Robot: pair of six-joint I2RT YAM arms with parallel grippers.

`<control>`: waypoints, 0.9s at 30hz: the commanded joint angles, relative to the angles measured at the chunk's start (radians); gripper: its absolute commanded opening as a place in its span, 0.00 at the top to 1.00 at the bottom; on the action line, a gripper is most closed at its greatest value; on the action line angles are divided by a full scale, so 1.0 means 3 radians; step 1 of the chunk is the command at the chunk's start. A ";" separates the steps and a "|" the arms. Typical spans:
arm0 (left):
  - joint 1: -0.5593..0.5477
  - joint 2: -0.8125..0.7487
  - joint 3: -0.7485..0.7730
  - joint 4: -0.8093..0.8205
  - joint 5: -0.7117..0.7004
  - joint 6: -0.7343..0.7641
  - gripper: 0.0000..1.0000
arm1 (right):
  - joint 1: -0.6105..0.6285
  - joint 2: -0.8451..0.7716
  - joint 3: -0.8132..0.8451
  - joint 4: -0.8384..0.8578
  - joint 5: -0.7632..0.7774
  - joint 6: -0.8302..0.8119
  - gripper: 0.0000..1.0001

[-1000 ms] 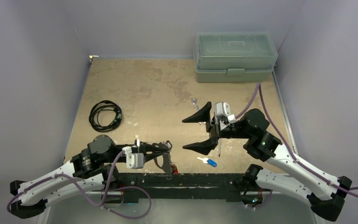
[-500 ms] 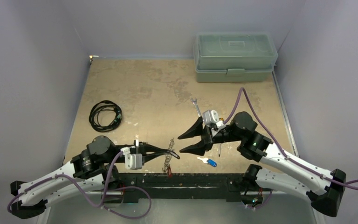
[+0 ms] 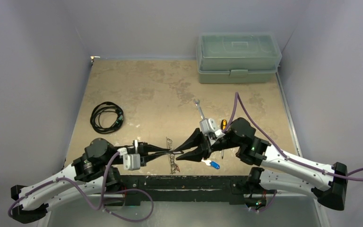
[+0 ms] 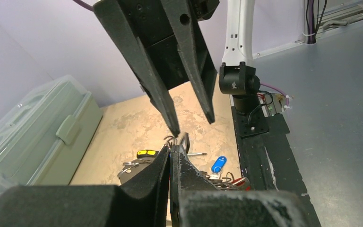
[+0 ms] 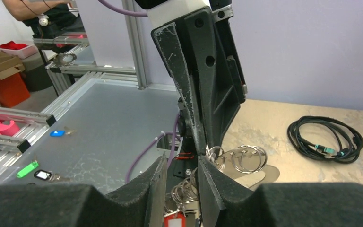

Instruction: Put the keys on the keyring

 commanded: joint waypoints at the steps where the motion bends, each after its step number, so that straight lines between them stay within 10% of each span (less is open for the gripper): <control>1: 0.0042 0.0013 -0.0021 0.0277 0.0035 -0.0104 1.00 | 0.0088 -0.0009 0.0037 0.0078 0.0203 -0.0062 0.67; 13: 0.0063 -0.0004 -0.0043 0.0337 0.0191 -0.0140 1.00 | 0.0100 -0.0007 -0.0042 0.0092 0.0510 -0.0129 0.52; 27: 0.0068 -0.0015 -0.0064 0.0399 0.0159 -0.0176 1.00 | 0.0105 0.0024 -0.0087 0.0171 0.0413 -0.0087 0.62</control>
